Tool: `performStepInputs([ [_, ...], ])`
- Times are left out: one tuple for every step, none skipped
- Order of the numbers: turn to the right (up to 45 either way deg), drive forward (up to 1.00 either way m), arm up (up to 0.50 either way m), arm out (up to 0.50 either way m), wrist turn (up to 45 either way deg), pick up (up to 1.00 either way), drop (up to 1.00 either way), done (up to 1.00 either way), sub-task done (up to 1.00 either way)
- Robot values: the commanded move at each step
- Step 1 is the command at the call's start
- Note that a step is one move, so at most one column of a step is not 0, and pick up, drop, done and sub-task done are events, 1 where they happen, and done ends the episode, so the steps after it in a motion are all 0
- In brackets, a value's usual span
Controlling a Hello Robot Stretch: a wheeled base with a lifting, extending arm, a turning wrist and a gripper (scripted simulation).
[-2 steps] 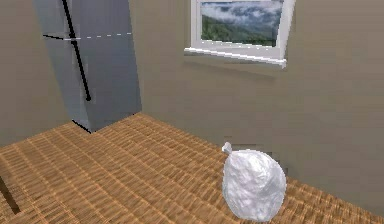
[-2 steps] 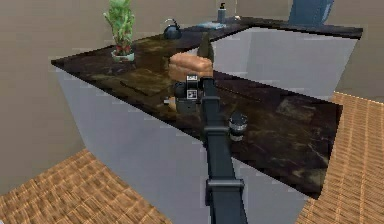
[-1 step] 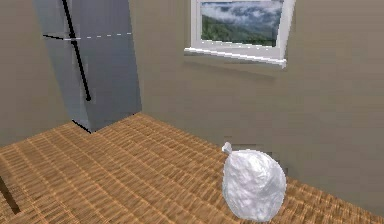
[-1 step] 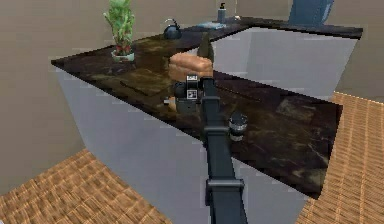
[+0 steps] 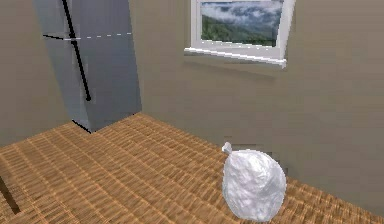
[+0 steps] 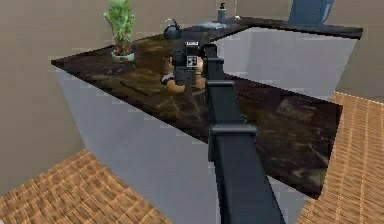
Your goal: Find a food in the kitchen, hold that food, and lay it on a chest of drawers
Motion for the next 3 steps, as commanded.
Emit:
performStepInputs([
  [0.0,0.0,0.02,0.0,0.0,0.0,0.0,0.0,0.0],
  [0.0,0.0,0.0,0.0,-45.0,0.0,0.0,0.0,0.0],
  [0.0,0.0,0.0,0.0,-45.0,0.0,0.0,0.0,0.0],
])
